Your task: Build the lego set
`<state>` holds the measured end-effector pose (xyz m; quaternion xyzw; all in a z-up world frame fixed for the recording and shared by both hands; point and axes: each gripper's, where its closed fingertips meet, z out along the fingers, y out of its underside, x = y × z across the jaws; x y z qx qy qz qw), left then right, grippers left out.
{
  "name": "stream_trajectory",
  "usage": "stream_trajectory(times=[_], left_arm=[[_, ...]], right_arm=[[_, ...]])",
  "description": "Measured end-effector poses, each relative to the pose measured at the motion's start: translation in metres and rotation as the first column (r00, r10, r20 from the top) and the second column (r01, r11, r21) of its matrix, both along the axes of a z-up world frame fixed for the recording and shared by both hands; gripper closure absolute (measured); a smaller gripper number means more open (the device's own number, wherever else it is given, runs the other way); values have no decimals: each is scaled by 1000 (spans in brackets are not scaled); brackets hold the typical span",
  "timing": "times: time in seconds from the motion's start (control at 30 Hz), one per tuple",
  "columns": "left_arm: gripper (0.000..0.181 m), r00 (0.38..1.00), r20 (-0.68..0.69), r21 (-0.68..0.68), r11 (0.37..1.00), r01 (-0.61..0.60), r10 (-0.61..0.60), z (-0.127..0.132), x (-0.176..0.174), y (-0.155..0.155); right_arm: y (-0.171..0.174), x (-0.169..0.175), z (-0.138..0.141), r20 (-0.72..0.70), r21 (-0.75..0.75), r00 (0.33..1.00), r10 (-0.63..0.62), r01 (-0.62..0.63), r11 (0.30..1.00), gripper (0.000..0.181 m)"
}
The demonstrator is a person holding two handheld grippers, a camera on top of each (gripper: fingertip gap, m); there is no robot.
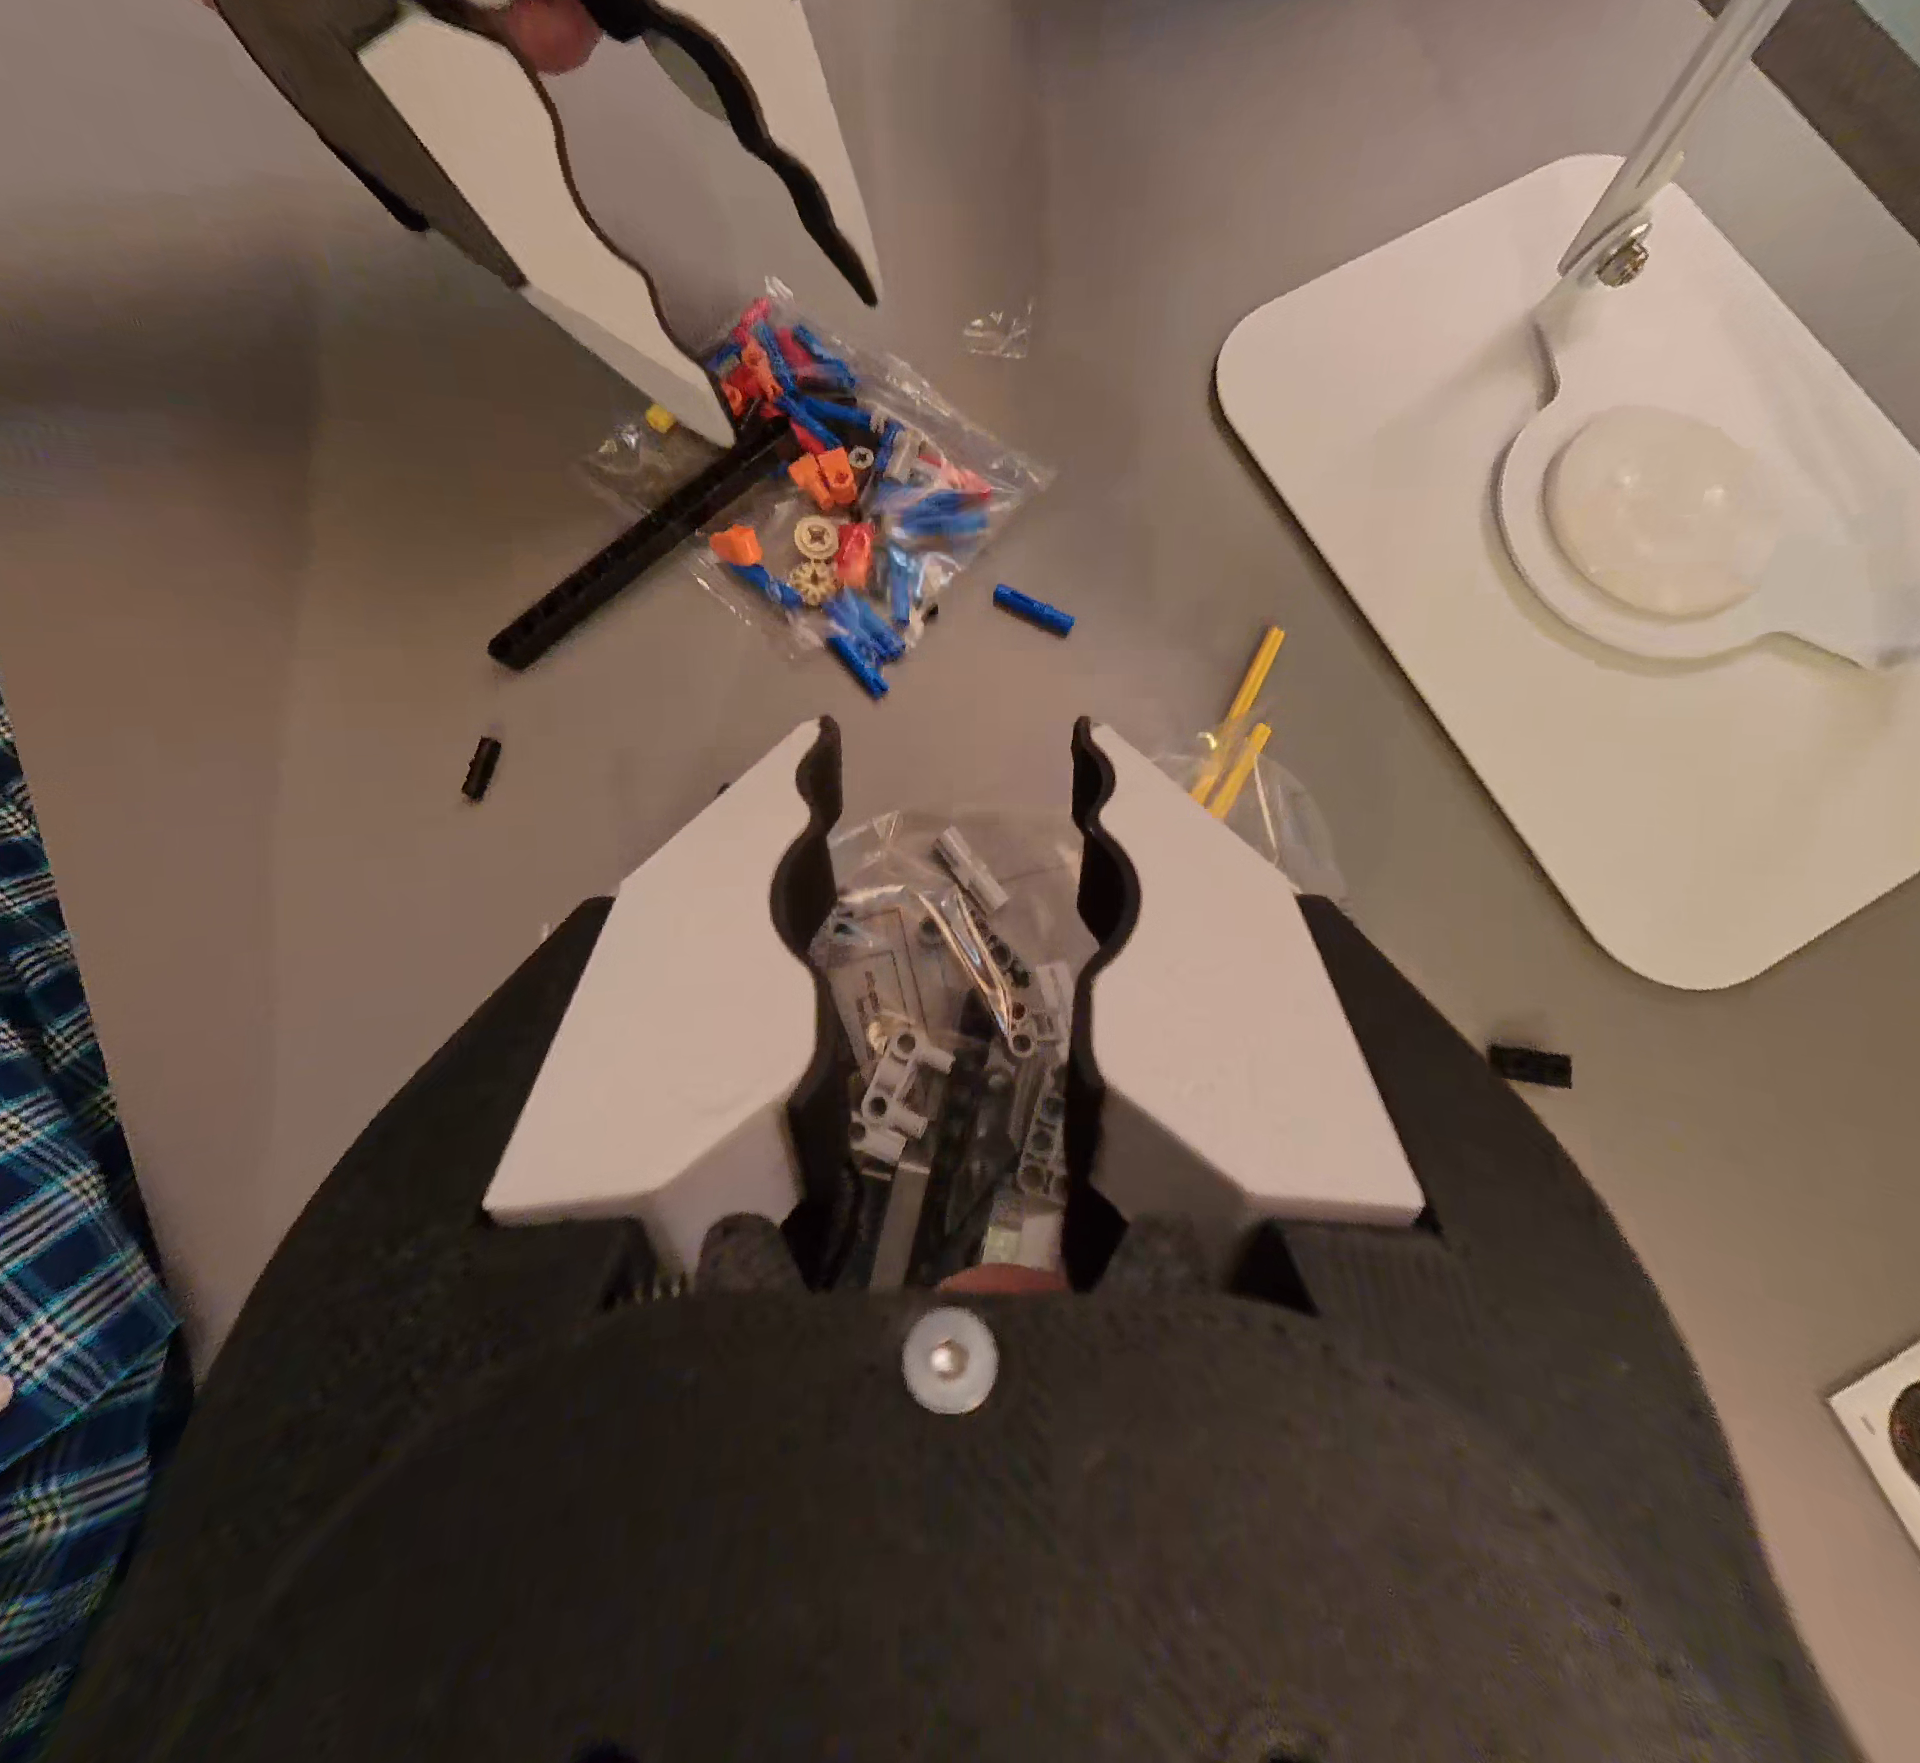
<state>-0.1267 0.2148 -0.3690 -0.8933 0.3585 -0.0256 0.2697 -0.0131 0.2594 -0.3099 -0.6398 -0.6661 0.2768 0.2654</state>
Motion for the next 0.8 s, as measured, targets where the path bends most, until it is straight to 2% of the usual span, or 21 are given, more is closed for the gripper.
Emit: stream_trajectory(times=[0.2, 0.37, 0.43, 0.53, 0.8], left_arm=[[140, 999, 48, 8, 1000, -5, 5, -3, 8, 1], [143, 996, 53, -1, 998, 69, -69, -5, 16, -9], [146, 995, 48, 3, 997, 82, -82, -5, 15, -11], [148, 993, 40, 2, 994, 108, -108, -5, 15, -15], [148, 990, 73, 22, 992, 123, -125, -5, 16, -22]], right_arm=[[2, -13, -3, 8, -20, 1000, 9, -9, 1000, 141], [2, -24, -2, -18, -84, 1000, 15, -17, 996, 145], [0, -29, 0, -38, -110, 999, 31, -35, 993, 156], [4, -35, -1, -45, -109, 998, 44, -49, 993, 159], [-4, -45, -29, 31, -42, 986, 166, -164, 985, 170]])
